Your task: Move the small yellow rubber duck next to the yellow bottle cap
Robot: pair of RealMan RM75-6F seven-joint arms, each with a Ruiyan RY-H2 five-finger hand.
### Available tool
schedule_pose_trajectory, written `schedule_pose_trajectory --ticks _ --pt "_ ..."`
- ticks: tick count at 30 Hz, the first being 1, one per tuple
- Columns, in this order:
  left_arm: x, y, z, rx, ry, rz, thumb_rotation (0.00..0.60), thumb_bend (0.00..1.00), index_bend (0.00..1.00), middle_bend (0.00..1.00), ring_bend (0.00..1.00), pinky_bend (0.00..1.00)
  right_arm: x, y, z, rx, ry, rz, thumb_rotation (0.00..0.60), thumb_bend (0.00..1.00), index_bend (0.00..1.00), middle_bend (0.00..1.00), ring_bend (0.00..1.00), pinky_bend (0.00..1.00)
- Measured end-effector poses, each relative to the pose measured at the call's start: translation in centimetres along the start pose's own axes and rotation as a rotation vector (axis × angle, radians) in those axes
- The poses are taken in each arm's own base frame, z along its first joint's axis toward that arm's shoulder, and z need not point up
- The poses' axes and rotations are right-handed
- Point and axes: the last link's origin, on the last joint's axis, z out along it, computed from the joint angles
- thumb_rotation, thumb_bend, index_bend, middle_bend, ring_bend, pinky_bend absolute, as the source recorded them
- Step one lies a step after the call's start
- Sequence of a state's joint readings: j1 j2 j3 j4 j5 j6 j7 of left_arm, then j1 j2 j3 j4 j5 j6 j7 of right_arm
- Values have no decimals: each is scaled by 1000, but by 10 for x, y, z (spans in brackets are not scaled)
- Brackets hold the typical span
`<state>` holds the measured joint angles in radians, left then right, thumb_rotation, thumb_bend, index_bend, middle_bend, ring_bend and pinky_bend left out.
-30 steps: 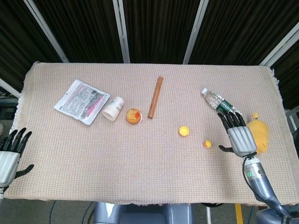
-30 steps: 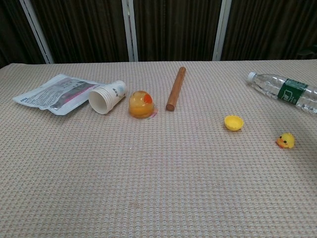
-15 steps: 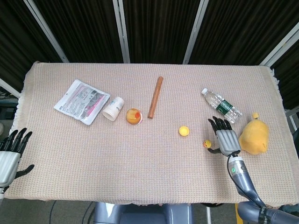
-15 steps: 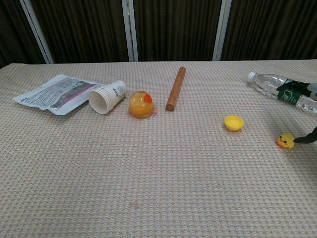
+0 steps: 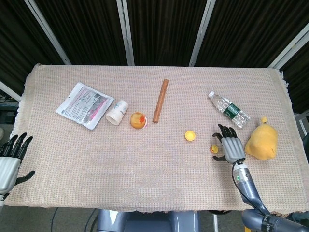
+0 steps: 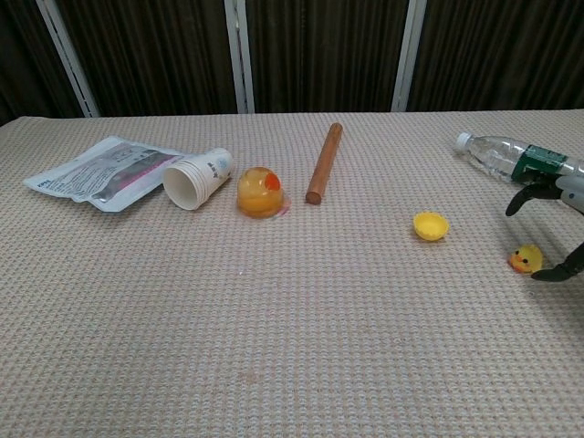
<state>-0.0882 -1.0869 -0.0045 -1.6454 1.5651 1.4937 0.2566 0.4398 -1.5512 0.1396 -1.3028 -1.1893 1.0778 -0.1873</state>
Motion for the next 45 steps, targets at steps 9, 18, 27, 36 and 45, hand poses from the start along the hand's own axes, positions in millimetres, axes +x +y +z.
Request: schedule_pose_trajectory --ticks 9,18,27,36,45 --pt "0 0 0 1 1 0 600 0 0 0 0 170 -11 -2 2 -6 -8 12 600 91 309 0 0 0" --pt "0 0 0 0 2 2 600 0 0 0 0 170 -18 3 4 -20 -1 9 600 101 397 0 0 0" --pt "0 0 0 2 -2 2 600 0 0 0 0 171 -21 10 7 -43 -1 9 600 114 426 0 0 0" --pt "0 0 0 3 -2 2 600 0 0 0 0 171 -22 7 8 -35 5 7 600 131 474 0 0 0" --pt "0 0 0 2 -3 -1 600 0 0 0 0 171 -23 6 10 -38 11 17 600 140 499 0 0 0"
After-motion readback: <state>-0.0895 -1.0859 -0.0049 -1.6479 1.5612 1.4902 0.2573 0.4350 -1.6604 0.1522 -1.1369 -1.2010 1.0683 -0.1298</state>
